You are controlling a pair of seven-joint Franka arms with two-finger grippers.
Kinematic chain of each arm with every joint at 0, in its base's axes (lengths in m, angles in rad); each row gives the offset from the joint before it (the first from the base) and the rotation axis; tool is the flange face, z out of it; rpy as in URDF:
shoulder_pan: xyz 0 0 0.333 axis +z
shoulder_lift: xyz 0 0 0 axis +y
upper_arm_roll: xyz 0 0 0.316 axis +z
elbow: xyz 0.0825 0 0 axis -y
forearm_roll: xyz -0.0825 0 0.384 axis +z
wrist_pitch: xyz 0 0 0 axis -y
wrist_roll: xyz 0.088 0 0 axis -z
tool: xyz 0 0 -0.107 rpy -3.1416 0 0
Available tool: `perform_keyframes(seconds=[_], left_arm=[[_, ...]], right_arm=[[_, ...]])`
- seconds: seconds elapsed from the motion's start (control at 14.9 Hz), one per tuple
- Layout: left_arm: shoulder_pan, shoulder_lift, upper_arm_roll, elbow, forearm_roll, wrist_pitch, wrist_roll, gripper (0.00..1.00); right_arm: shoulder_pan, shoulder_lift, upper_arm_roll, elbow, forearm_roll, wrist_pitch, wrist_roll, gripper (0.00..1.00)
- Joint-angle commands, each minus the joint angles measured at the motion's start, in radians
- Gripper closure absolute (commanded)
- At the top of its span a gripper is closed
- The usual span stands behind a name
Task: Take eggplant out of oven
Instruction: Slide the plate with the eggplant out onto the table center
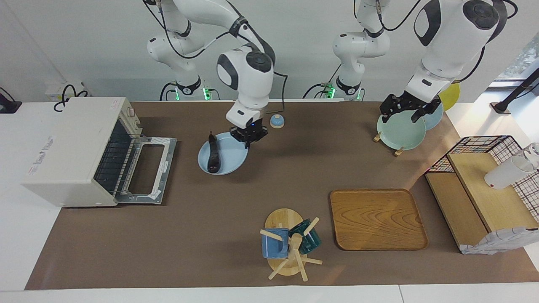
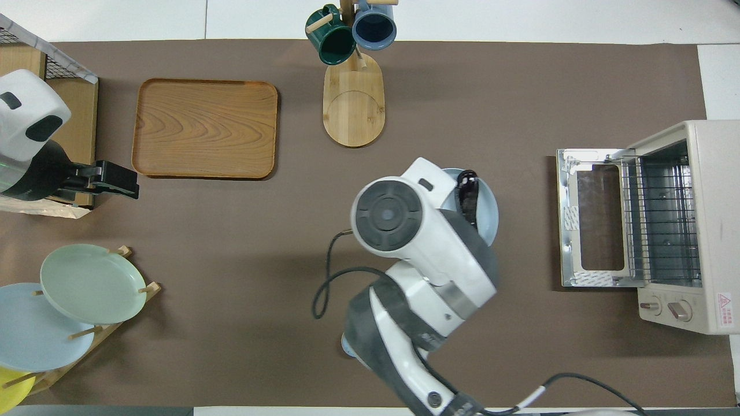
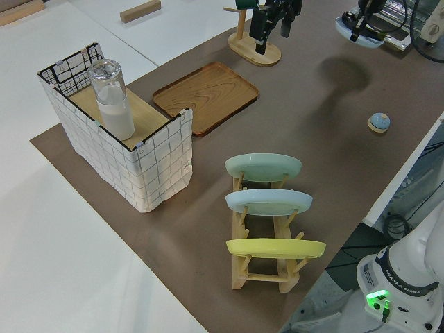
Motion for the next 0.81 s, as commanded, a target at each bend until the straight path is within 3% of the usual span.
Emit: perform_keyframes(seconds=[0.0, 0.13, 0.47, 0.54, 0.61, 0.74], left_arm=[[0.017, -0.007, 0.0, 0.003, -0.002, 0.017, 0.0, 0.0], [0.021, -0.007, 0.0, 0.003, -0.002, 0.022, -0.003, 0.0], [0.034, -0.005, 0.001, 0.002, -0.002, 0.039, -0.003, 0.0], [0.034, -0.005, 0.0, 0.002, -0.002, 0.04, -0.003, 0.0], [0.034, -0.005, 0.001, 0.0, -0.002, 0.04, -0.003, 0.0], [0.034, -0.005, 0.0, -0.003, -0.002, 0.048, -0.003, 0.0]], right_arm=[[0.067, 0.222, -0.006, 0.25, 0.014, -0.04, 0.125, 1.0], [0.082, 0.252, 0.02, 0.246, 0.037, 0.093, 0.165, 1.0], [0.087, 0.244, 0.022, 0.136, 0.077, 0.249, 0.19, 1.0], [0.084, 0.244, 0.022, 0.122, 0.116, 0.288, 0.19, 0.97], [0.082, 0.244, 0.02, 0.114, 0.143, 0.322, 0.187, 0.77], [0.085, 0.243, 0.019, 0.153, 0.135, 0.306, 0.189, 0.73]])
